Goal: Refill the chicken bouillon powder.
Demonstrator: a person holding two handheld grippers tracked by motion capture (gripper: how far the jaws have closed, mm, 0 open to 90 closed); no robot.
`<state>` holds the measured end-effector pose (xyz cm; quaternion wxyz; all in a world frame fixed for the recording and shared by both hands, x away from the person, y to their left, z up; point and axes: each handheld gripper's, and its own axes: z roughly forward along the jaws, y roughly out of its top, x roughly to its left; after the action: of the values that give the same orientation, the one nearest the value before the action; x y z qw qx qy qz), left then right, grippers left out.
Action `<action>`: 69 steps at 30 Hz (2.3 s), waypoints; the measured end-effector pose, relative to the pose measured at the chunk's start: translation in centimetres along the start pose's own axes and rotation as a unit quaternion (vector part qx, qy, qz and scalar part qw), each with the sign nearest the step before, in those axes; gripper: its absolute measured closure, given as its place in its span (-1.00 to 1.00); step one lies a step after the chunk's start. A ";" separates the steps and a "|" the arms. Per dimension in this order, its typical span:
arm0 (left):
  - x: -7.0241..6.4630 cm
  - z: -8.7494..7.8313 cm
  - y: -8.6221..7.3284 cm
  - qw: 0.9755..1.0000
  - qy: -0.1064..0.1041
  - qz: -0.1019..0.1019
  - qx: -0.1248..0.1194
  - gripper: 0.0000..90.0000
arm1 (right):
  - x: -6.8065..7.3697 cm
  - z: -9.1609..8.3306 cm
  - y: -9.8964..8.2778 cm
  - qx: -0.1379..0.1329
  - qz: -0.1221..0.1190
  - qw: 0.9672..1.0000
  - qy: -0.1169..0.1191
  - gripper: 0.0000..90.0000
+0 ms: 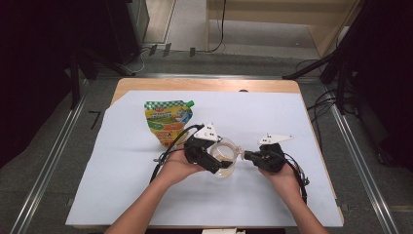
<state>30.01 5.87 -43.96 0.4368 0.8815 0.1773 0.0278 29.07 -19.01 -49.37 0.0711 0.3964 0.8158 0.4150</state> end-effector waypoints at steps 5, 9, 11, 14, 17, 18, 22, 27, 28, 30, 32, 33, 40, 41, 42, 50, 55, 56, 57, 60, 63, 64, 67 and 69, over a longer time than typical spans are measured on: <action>0.1 -0.2 0.5 1.000 -0.016 -0.006 -0.014 -0.72 | 0.0 0.0 0.0 -0.001 0.001 1.000 0.001 1.00; 0.0 -0.2 1.2 1.000 -0.017 -0.010 -0.013 -0.72 | 0.1 0.0 -0.1 -0.001 0.002 1.000 0.002 1.00; -0.1 -0.2 1.4 1.000 -0.016 -0.011 -0.012 -0.72 | 0.1 0.0 -0.1 -0.001 0.004 1.000 0.002 1.00; 0.0 -0.1 2.0 1.000 -0.019 -0.013 -0.006 -0.72 | 0.1 0.0 -0.1 -0.001 0.003 1.000 0.002 1.00; 0.2 0.1 2.7 0.999 -0.029 -0.020 -0.001 -0.72 | 0.1 0.0 -0.1 -0.001 0.003 1.000 0.003 1.00; 0.3 0.2 2.9 0.999 -0.032 -0.021 -0.002 -0.72 | 0.1 -0.1 -0.1 -0.001 0.003 1.000 0.003 1.00; 0.3 0.7 3.7 0.999 -0.047 -0.026 -0.001 -0.73 | 0.2 -0.1 -0.2 -0.001 0.002 1.000 0.004 1.00; 0.5 1.6 4.4 0.997 -0.061 -0.035 0.000 -0.74 | 0.2 -0.2 -0.2 -0.002 0.002 1.000 0.005 1.00; 0.7 1.8 4.4 0.997 -0.064 -0.043 0.006 -0.79 | 0.2 -0.2 -0.2 -0.003 0.003 1.000 0.007 1.00; 1.0 2.1 4.4 0.996 -0.076 -0.053 0.008 -0.85 | 0.2 -0.3 -0.2 -0.008 0.004 1.000 0.010 1.00; 0.9 2.0 4.5 0.996 -0.073 -0.048 0.004 -0.85 | 0.2 -0.4 -0.2 -0.008 0.002 1.000 0.008 1.00; 0.8 2.0 4.5 0.996 -0.072 -0.045 0.005 -0.84 | 0.2 -0.5 -0.2 -0.009 0.003 1.000 0.009 0.99; 0.6 2.1 4.8 0.996 -0.074 -0.040 0.015 -0.84 | 0.1 -1.3 -0.2 -0.023 0.002 1.000 0.007 0.96; 0.6 2.0 4.8 0.996 -0.076 -0.043 0.012 -0.84 | 0.1 -1.4 -0.2 -0.024 0.001 1.000 0.005 0.95; 0.7 2.0 4.8 0.996 -0.079 -0.045 0.011 -0.84 | 0.1 -1.6 -0.2 -0.024 0.003 1.000 0.004 0.94; 0.7 0.2 4.8 0.997 -0.068 -0.036 0.009 -0.84 | 0.0 -2.8 -0.6 -0.029 0.000 1.000 -0.004 0.83; 0.7 -1.8 4.3 0.998 -0.061 -0.029 0.005 -0.71 | 1.0 -3.6 -1.0 -0.032 -0.007 0.999 0.000 0.71; 0.7 -2.3 4.2 0.998 -0.057 -0.031 0.004 -0.70 | 1.2 -3.7 -1.1 -0.030 -0.008 1.000 0.002 0.69; 0.7 -2.7 4.1 0.998 -0.055 -0.033 0.001 -0.68 | 1.4 -3.7 -1.3 -0.031 -0.009 0.999 0.005 0.65; 1.0 -3.8 3.7 0.997 -0.055 -0.046 0.001 -0.59 | 2.0 -3.9 -1.6 -0.029 -0.009 0.999 0.015 0.57; 1.1 -5.0 3.2 0.996 -0.061 -0.062 -0.012 -0.28 | 2.7 -4.2 -1.9 -0.032 -0.013 0.999 0.026 0.55; 1.1 -5.4 3.2 0.996 -0.059 -0.063 -0.012 -0.21 | 3.0 -4.2 -2.0 -0.033 -0.013 0.999 0.031 0.54; 1.0 -6.4 3.0 0.997 -0.045 -0.056 -0.016 -0.07 | 4.0 -4.2 -2.2 -0.028 -0.021 0.998 0.044 0.52; 0.9 -6.8 2.8 0.998 -0.037 -0.054 -0.009 -0.02 | 4.5 -4.1 -2.3 -0.028 -0.030 0.998 0.054 0.49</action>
<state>30.29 9.81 -37.66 0.4518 0.8670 0.2084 -0.0267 22.83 -19.15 -47.39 0.0504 0.3468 0.8179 0.4562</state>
